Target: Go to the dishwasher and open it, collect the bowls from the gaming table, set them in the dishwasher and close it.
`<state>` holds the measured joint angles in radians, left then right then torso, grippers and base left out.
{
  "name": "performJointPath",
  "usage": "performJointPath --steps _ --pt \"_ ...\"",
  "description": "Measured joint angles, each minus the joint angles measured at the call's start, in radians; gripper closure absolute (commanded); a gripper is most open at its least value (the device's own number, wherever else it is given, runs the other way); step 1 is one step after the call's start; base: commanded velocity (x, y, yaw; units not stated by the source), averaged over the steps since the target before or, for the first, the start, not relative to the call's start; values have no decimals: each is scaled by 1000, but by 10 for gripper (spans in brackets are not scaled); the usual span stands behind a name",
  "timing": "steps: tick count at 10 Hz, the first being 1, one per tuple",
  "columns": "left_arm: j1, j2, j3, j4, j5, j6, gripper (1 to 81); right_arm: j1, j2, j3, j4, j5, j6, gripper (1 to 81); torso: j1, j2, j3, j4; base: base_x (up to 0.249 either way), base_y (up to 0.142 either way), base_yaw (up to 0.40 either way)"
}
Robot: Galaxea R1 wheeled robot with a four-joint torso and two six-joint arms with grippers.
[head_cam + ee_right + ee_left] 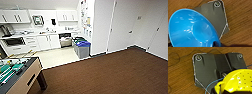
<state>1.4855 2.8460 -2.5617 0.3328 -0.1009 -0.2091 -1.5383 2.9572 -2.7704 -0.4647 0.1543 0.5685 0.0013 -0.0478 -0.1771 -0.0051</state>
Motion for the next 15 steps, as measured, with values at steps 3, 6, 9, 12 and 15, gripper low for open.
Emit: performJointPath --steps 3,6,9,12,15 --pt "-4 2 1 0 -1 0 811 6 -3 0 0 1 0 811 0 0 0 0 53 0 0" --pt "-5 2 1 0 -1 -1 811 4 -3 0 0 1 0 811 1 0 0 0 0 0 0" --pt "1 2 1 0 0 -3 811 0 -3 0 0 0 0 811 0 0 0 0 0 0 0" --pt "0 2 1 0 -4 -3 811 0 -3 0 0 0 0 811 0 0 0 0 0 0 0" --pt "0 2 1 0 -4 -3 811 0 -3 0 0 0 0 811 0 0 0 0 0 0 122"
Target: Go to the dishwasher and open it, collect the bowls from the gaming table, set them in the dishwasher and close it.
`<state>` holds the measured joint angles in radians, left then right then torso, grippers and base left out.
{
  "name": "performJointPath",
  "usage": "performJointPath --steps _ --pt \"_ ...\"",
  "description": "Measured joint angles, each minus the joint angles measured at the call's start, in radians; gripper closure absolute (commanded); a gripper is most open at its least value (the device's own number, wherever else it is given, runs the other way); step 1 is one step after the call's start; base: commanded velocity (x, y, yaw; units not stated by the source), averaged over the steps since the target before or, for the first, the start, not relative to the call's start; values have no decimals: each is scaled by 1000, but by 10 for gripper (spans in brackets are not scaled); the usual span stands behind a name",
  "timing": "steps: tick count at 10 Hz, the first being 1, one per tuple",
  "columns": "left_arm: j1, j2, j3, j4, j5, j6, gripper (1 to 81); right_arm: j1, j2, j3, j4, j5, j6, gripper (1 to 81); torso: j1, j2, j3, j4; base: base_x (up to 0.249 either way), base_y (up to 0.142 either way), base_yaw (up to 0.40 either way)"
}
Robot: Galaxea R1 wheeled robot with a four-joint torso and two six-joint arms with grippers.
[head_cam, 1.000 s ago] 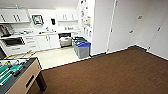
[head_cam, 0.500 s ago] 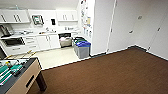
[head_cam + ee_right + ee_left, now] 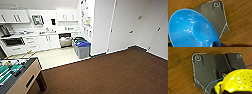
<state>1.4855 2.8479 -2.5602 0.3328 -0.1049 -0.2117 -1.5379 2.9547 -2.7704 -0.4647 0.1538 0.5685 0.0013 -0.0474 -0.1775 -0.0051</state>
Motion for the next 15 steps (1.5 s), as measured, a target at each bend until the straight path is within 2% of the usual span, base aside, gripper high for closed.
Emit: performJointPath --steps 15 --pt "3 0 -1 0 0 0 811 -2 -3 0 0 0 -1 811 0 0 0 0 0 0 182"
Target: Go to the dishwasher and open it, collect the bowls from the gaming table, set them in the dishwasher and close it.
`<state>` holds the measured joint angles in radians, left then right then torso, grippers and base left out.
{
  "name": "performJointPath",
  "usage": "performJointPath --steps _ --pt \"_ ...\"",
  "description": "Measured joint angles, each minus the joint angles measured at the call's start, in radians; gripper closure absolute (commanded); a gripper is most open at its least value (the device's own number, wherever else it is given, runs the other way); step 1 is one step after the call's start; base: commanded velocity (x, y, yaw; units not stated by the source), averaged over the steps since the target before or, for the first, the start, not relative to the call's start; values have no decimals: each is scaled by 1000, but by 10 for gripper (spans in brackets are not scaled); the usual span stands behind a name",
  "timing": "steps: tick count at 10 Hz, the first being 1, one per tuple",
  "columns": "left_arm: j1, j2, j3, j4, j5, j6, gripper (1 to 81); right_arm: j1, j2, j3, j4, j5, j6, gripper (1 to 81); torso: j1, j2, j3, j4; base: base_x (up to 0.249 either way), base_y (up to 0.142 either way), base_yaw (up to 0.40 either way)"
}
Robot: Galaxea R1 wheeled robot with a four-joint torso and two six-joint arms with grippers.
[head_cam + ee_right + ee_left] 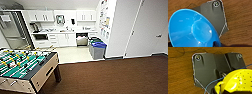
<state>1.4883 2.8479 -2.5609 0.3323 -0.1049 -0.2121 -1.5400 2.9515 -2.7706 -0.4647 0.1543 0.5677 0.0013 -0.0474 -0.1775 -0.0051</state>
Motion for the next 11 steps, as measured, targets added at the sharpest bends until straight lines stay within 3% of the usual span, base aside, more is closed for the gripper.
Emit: performJointPath --steps 11 --pt "-3 -1 0 -1 -2 0 811 4 0 0 0 0 -1 811 0 0 0 0 0 9 17"
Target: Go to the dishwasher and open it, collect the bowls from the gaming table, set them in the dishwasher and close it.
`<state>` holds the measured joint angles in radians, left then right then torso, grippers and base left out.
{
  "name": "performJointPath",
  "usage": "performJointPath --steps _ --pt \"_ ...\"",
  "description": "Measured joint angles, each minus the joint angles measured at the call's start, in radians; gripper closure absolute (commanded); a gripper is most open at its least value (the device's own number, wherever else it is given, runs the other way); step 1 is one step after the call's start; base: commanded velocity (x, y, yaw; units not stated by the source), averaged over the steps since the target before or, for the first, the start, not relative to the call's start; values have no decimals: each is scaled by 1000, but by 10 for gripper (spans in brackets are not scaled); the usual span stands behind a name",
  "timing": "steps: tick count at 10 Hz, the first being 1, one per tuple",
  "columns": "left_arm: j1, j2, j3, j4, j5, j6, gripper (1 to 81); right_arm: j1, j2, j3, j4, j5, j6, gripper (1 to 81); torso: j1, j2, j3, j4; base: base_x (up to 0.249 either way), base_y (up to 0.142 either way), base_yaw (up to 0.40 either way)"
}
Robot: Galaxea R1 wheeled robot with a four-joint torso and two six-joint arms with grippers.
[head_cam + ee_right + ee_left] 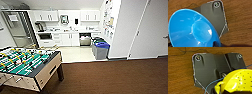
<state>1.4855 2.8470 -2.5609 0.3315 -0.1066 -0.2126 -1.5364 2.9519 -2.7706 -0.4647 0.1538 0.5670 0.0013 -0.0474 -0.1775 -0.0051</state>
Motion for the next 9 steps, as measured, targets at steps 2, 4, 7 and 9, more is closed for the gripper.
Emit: performJointPath --steps 2,4,7,9 --pt "0 0 0 0 0 0 811 0 0 0 0 0 0 811 0 0 0 0 0 0 0" --pt "0 0 0 0 -1 0 811 1 0 0 0 0 0 811 0 0 0 0 43 0 0" --pt "5 1 0 0 3 0 811 -4 0 0 0 -3 0 811 -1 -1 0 0 89 0 0" --pt "-8 0 0 0 -5 0 811 4 1 0 0 3 -1 811 -1 -1 0 0 101 0 0"
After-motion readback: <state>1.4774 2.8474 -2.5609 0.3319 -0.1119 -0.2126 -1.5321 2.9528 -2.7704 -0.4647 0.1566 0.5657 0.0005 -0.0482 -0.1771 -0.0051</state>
